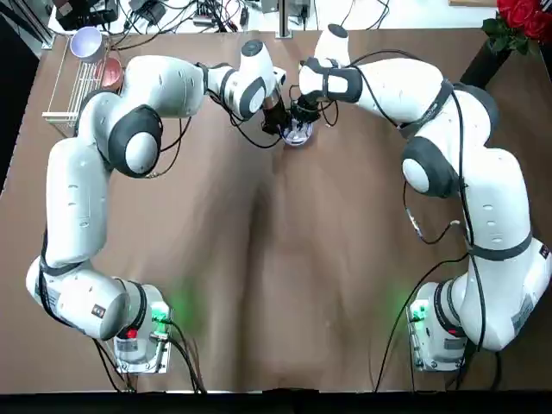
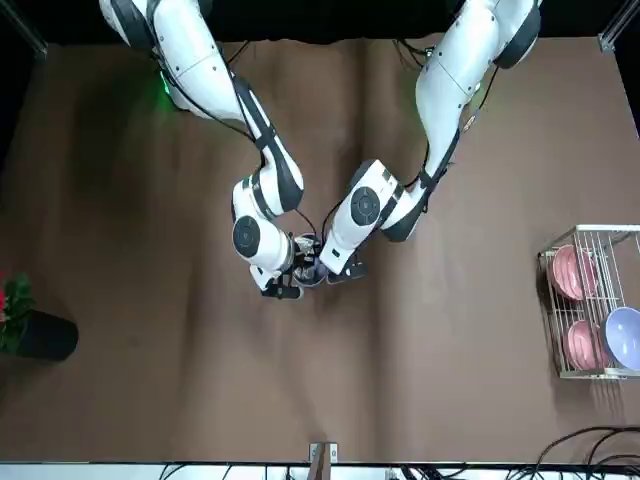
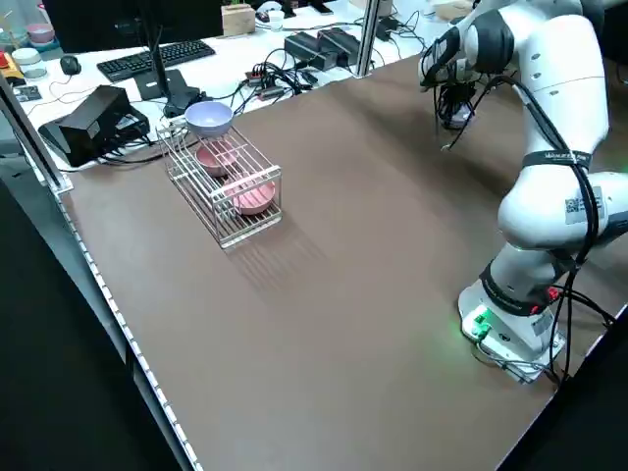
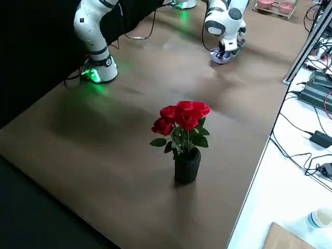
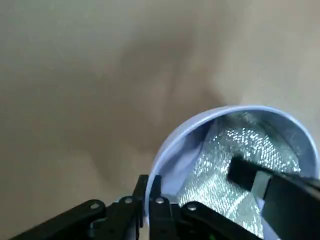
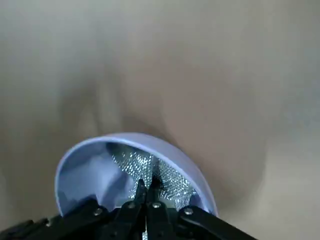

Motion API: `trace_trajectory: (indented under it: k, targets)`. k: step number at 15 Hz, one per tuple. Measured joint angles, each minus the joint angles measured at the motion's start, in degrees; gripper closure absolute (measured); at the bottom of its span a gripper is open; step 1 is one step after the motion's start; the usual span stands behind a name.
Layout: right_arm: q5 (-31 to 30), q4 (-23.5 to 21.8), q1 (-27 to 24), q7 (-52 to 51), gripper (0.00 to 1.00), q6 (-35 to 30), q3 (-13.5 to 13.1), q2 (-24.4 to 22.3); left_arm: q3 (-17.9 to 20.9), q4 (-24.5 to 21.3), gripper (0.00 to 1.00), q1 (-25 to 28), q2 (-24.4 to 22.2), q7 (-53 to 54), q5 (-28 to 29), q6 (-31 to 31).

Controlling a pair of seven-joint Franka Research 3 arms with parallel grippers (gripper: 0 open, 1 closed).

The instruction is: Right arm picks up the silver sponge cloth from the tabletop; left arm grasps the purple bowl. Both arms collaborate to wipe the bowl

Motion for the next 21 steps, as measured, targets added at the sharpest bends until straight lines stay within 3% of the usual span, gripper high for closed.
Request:
trace_trajectory:
  k: [6, 10, 21]
  targets:
    - [0.1, 0.0, 0.2, 0.0, 0.98, 1.9, 0.1, 0.2, 0.3, 0.1, 0.95, 0.0, 0.0, -0.1, 0.0, 0.2]
    - [0.1, 0.3, 0.1, -1.3, 0.98, -4.9, -0.5, 0.3, 0.3, 0.1, 0.95, 0.0, 0.0, -0.1, 0.0, 0.2]
    - [0.2, 1.8, -0.8, -1.5, 0.98, -5.4, -0.5, 0.4, 0.3, 0.1, 0.95, -0.1, 0.0, -0.1, 0.0, 0.2]
